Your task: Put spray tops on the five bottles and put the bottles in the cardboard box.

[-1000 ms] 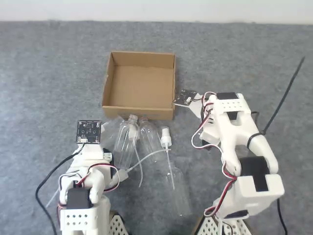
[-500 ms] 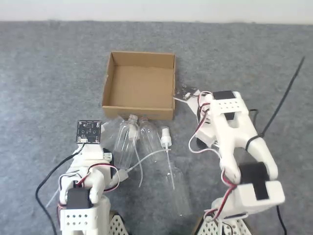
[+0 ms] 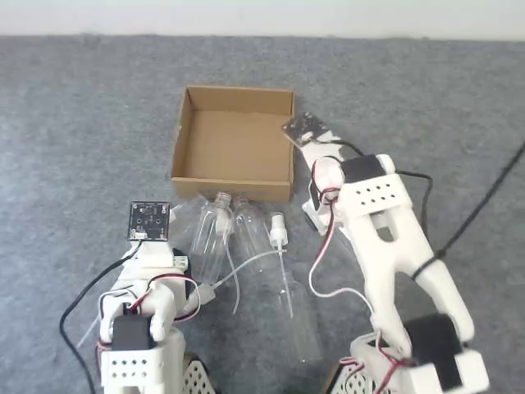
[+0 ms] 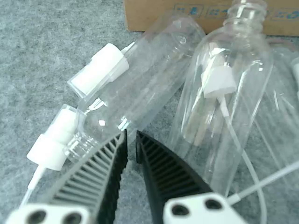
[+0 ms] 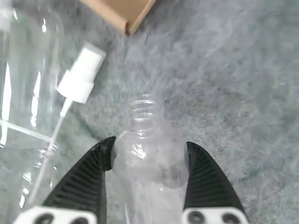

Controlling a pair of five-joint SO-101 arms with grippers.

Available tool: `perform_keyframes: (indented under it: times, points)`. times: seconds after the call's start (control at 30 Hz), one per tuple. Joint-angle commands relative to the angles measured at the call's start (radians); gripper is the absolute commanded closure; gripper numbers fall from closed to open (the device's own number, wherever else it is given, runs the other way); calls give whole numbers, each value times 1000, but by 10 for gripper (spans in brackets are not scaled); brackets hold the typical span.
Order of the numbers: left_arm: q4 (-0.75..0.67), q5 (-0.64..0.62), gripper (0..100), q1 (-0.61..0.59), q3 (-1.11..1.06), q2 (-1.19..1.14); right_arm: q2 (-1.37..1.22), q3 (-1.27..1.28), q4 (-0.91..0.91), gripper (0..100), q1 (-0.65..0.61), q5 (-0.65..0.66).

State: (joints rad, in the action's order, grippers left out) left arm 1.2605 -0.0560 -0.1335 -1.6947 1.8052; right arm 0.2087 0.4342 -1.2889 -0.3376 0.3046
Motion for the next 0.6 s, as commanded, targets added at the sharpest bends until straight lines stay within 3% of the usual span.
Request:
perform_keyframes:
  times: [0.0, 0.57]
  points:
    - [3, 3, 964, -3, 10, 18, 143, -5, -8, 950, -10, -71]
    - [3, 3, 964, -3, 10, 18, 565, 161, 2, 950, -8, -176]
